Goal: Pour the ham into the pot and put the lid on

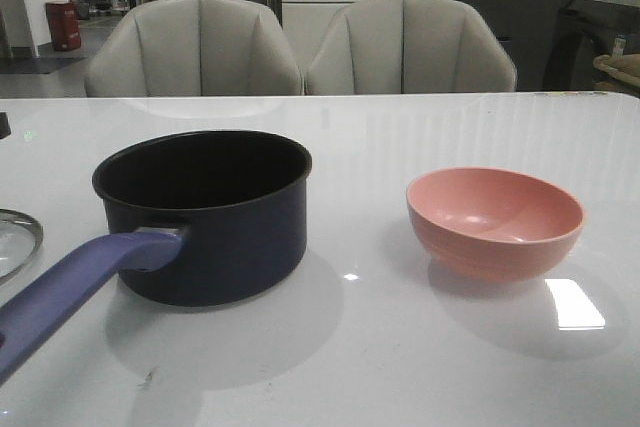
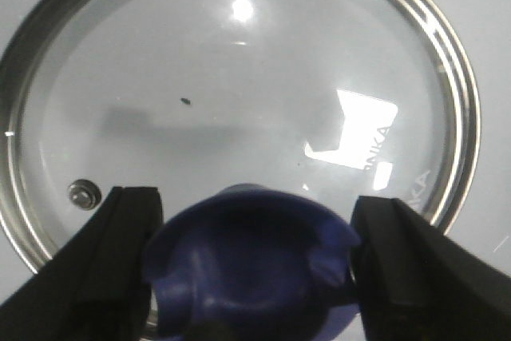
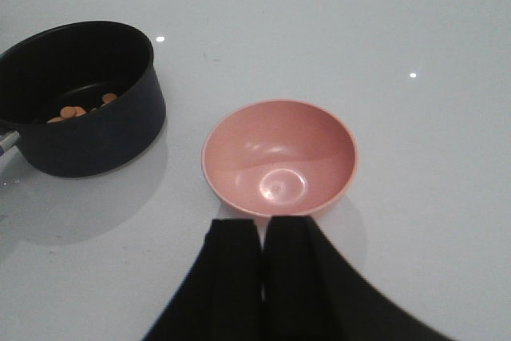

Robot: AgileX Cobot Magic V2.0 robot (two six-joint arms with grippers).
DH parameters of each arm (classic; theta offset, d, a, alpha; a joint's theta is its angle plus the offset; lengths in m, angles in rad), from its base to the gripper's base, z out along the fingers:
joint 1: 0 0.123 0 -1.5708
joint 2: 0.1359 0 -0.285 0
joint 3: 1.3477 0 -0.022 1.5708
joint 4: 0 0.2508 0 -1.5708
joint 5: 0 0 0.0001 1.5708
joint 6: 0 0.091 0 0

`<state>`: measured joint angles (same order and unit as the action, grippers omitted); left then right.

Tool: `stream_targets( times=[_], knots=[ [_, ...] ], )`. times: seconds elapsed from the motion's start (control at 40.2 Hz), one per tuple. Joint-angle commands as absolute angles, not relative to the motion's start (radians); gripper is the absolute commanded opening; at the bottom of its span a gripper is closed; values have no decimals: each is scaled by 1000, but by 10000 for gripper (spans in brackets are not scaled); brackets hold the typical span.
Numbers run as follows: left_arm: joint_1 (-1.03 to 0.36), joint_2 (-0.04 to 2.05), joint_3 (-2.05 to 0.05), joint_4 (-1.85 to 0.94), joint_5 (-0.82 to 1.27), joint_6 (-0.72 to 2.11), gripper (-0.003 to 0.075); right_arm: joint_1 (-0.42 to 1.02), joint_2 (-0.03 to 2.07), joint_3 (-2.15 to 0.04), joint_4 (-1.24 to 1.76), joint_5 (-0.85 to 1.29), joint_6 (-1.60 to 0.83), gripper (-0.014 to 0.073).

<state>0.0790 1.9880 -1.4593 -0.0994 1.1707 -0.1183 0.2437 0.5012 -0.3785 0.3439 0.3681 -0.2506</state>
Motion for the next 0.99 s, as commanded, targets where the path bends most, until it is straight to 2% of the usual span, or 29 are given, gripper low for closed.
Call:
stream_targets(
  times=[0.0, 0.348, 0.671, 0.969],
  knots=[
    [81, 1936, -1494, -110, 1198, -118, 114, 247, 502, -407, 355, 302, -265, 150],
    [81, 1938, -1494, -103, 1197, -100, 114, 247, 502, -407, 355, 302, -265, 150],
    [49, 1946, -1494, 95, 1167, -100, 114, 247, 502, -407, 355, 302, -265, 150],
    [21, 1992, -1490, 129, 1178, -100, 114, 247, 502, -407, 355, 303, -265, 150]
  ],
)
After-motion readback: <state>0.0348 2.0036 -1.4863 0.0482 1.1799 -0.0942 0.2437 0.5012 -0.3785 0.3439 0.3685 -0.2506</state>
